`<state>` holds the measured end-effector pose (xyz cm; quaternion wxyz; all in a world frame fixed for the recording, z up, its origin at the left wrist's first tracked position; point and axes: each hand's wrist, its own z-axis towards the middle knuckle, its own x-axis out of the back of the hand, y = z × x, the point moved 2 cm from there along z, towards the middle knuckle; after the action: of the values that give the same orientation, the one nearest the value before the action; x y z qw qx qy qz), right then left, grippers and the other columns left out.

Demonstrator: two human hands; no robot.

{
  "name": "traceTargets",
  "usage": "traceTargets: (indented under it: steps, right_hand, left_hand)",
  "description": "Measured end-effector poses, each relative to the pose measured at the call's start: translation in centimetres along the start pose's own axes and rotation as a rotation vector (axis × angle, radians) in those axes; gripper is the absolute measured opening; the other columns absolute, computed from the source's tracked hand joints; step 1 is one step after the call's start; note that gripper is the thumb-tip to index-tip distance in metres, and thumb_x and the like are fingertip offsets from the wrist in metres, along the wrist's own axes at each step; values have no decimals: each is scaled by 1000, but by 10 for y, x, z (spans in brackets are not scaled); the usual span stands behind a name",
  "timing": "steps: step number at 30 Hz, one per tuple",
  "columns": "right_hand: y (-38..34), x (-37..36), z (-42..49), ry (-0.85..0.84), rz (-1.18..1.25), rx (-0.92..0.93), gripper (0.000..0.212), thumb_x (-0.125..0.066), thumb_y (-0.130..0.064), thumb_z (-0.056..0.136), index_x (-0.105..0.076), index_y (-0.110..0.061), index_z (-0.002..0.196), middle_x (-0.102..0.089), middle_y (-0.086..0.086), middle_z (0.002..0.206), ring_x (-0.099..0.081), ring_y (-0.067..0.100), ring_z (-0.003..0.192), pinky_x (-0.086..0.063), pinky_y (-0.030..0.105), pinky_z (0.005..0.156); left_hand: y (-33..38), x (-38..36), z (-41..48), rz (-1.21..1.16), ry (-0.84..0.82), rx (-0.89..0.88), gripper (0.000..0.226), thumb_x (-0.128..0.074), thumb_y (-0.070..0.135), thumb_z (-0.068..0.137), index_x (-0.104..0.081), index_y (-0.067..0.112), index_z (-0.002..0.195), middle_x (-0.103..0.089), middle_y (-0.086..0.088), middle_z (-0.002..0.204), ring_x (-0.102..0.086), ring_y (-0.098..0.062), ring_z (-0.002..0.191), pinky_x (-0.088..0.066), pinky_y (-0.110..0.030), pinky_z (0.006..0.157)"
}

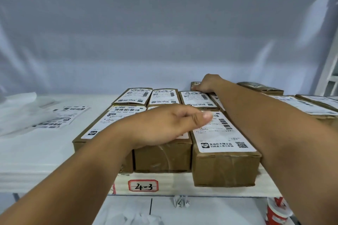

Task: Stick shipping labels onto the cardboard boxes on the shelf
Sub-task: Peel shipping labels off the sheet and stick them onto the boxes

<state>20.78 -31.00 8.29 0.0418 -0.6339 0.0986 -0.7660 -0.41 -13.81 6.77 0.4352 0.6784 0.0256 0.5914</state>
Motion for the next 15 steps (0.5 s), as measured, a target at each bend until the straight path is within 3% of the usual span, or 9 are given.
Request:
traceTargets:
  steps: [3,7,10,15]
  right_hand:
    - [2,-2,6,-4,50,-38,49,-61,-61,79,-54,-16,97,-53,2,94,-56,25,101,-43,30,84]
    - [-1,-4,11,-30,22,-92,41,-62,-56,77,-50,-17,74,-55,0,79,-56,24,92,-46,39,95]
    - [-4,0,12,-69,-27,-114,35,-60,-51,78,-52,-18,74,-56,2,81,-57,24,88,-49,37,92]
    - [-3,-3,19,35,-6,-101,37,-66,-48,70,-56,-14,83,-61,6,92,-59,24,87,-51,34,84]
  left_hand:
    - [0,-3,4,125,8,2,55,-45,71,70,-51,49,121,-48,29,127,-44,8,115,-35,-20,101]
    - [-1,-5,5,210,31,-8,48,-52,63,79,-47,49,125,-43,28,134,-39,6,121,-31,-17,100]
    - [-1,-5,5,215,41,-22,49,-53,63,79,-48,48,126,-41,30,135,-37,9,121,-28,-10,96]
    - [-2,-5,7,241,46,-36,51,-52,65,78,-47,49,126,-40,29,137,-35,7,124,-28,-16,102]
